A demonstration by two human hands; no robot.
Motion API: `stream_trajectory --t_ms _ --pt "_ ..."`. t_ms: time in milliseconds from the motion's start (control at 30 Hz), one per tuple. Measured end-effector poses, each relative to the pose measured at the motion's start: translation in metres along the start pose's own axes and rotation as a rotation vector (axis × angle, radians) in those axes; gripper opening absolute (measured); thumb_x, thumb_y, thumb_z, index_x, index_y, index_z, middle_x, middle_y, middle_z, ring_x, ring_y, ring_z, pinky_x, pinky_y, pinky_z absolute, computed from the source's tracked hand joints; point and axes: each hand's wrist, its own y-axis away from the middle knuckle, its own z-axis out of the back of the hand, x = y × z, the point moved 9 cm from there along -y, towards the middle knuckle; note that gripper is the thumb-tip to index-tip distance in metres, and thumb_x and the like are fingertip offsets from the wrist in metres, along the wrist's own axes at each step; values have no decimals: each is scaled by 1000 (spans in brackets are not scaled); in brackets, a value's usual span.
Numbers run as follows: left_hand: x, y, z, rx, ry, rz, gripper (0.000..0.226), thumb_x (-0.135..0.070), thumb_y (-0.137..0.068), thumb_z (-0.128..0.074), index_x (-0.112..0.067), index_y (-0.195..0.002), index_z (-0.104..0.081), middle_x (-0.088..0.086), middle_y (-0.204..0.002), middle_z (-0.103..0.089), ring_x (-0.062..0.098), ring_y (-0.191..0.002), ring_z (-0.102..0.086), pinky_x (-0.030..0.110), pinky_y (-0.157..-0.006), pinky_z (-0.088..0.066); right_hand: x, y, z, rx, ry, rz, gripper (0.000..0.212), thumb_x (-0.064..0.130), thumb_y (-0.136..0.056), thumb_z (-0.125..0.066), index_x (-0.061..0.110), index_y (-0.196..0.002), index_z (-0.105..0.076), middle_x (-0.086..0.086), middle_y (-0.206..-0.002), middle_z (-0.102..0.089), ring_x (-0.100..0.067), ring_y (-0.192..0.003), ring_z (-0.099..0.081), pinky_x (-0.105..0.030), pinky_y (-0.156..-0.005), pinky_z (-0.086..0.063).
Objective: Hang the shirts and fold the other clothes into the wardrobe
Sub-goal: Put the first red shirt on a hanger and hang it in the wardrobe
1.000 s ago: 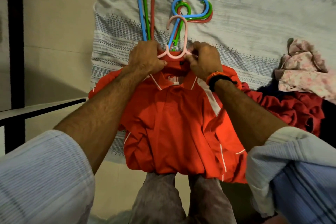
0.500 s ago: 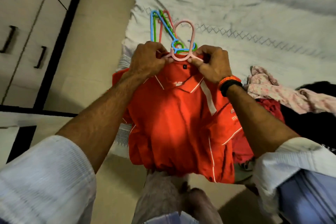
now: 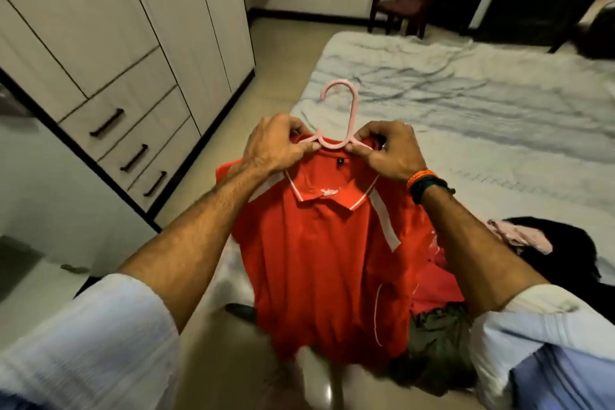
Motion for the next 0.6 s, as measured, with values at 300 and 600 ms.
stream_trajectory --t_ms 300,600 --pt "-68 10 127 -52 -11 -202 42 -66 -67 -72 -29 -87 -77 -5 -73 -71 13 -70 -65 29 -63 -51 119 -11 68 -94 -24 121 16 29 -75 -83 30 -71 -67 7 -82 -72 -15 -75 -66 -30 -72 -51" --pt "-83 -3 220 -152 7 -311 37 -56 -75 -75 -22 -87 -78 -5 -75 -71 8 -69 -65 25 -60 -47 201 -43 91 -218 -2 196 16 35 -78 -82 21 -75 -74 7 -72 -72 -5 -64 -66 -21 -61 -52"
